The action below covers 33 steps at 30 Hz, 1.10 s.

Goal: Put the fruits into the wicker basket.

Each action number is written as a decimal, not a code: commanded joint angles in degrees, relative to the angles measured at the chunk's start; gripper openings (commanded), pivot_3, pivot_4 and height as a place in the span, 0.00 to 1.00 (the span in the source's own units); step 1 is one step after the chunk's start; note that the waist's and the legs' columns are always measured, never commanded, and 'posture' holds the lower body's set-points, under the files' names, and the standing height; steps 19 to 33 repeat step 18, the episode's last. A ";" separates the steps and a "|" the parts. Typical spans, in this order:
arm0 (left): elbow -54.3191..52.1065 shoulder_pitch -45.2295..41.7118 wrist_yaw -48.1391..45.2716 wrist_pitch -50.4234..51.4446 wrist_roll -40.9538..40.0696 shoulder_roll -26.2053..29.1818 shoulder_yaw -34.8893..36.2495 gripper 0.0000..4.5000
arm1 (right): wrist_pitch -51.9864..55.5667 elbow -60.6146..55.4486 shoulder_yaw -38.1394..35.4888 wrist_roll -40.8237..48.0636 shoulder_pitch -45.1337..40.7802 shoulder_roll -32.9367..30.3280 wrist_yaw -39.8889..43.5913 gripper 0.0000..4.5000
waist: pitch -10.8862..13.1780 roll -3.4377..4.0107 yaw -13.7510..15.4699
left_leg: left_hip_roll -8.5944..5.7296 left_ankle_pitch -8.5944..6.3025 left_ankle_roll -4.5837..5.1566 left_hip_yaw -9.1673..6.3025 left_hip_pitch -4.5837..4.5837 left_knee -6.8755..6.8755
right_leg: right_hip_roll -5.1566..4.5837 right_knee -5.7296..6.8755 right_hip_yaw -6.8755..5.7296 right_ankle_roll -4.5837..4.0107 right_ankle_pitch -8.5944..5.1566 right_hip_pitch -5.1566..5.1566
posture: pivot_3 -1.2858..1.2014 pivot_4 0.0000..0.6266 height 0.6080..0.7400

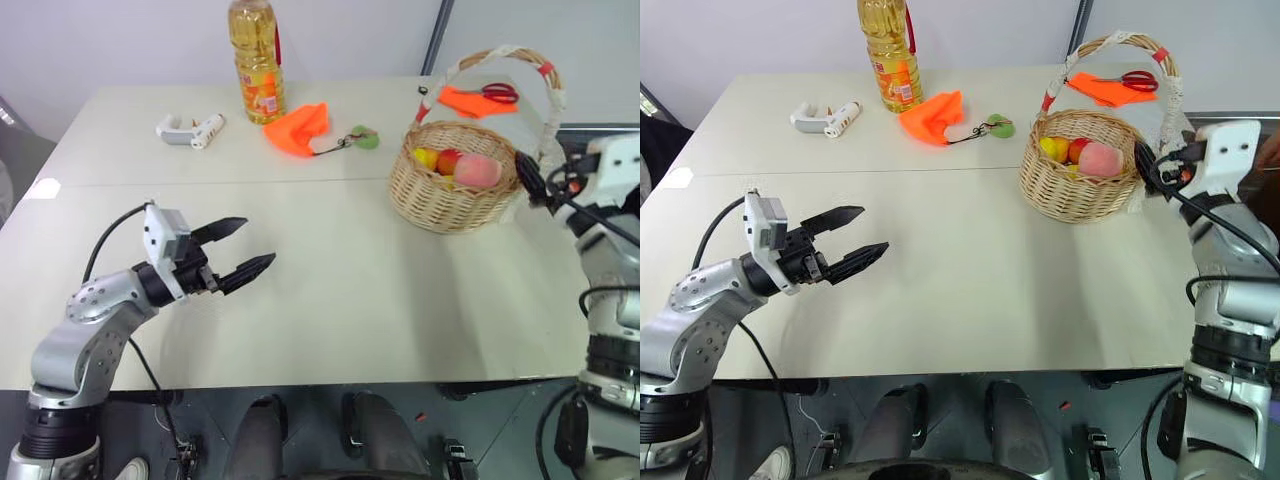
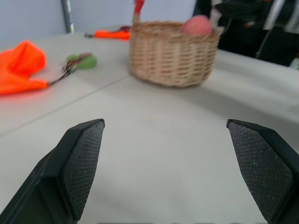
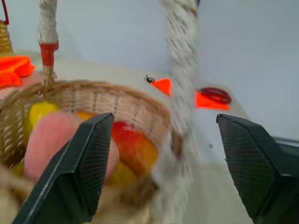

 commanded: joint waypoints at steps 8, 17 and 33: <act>4.88 7.39 9.01 -4.40 7.21 -1.85 7.70 1.00 | 4.17 -20.34 11.98 11.13 13.64 -1.53 19.88 0.84 | -0.02 0.01 -0.80 | 0.22 -0.03 0.05 0.09 0.14 0.00 | 0.22 0.02 0.12 0.11 -0.05 0.02 | 0.52 0.24 1.00; 4.98 12.52 11.48 -7.24 8.99 -3.60 10.82 1.00 | -1.28 -13.55 19.96 5.36 9.59 3.80 19.40 0.84 | -0.08 -0.10 0.13 | 0.32 -0.03 0.04 0.18 0.08 0.11 | 0.30 -0.04 0.17 -0.18 -0.08 0.00 | 0.52 0.24 1.00; 4.78 12.83 11.37 -7.15 8.54 -3.82 10.98 1.00 | -1.64 -12.68 19.99 5.14 9.04 3.88 19.52 0.84 | -0.08 -0.10 0.13 | 0.32 -0.03 0.04 0.18 0.07 0.11 | 0.29 -0.05 0.17 -0.21 -0.07 0.00 | 0.52 0.24 1.00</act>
